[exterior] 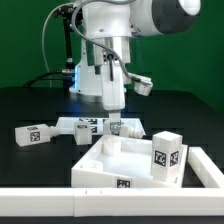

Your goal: Assemble square table

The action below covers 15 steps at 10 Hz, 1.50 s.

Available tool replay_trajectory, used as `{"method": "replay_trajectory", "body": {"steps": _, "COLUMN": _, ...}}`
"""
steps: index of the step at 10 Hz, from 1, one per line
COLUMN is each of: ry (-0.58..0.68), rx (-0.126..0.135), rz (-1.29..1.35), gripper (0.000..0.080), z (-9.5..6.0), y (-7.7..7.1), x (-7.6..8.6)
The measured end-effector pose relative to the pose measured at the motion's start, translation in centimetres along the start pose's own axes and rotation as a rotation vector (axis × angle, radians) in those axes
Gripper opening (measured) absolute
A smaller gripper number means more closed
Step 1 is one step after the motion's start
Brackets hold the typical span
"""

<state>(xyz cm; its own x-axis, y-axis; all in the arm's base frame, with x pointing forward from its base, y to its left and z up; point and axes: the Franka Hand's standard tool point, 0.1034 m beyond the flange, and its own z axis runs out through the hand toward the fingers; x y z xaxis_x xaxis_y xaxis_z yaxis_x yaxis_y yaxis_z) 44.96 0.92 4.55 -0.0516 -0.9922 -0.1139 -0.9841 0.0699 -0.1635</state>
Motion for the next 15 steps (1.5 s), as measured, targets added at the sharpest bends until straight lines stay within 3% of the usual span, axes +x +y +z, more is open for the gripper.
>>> {"method": "replay_trajectory", "body": {"steps": 2, "ry": -0.045, "rx": -0.003, "rz": 0.033, "gripper": 0.0649, "z": -1.1, "y": 0.5, "x": 0.0}}
{"method": "replay_trajectory", "body": {"steps": 8, "ry": -0.036, "rx": -0.024, "rz": 0.034, "gripper": 0.0649, "z": -0.5, "y": 1.4, "x": 0.4}}
{"method": "replay_trajectory", "body": {"steps": 12, "ry": -0.065, "rx": 0.004, "rz": 0.063, "gripper": 0.0649, "z": -2.1, "y": 1.6, "x": 0.3}}
{"method": "replay_trajectory", "body": {"steps": 15, "ry": -0.043, "rx": -0.028, "rz": 0.100, "gripper": 0.0649, "z": -0.8, "y": 2.6, "x": 0.9}}
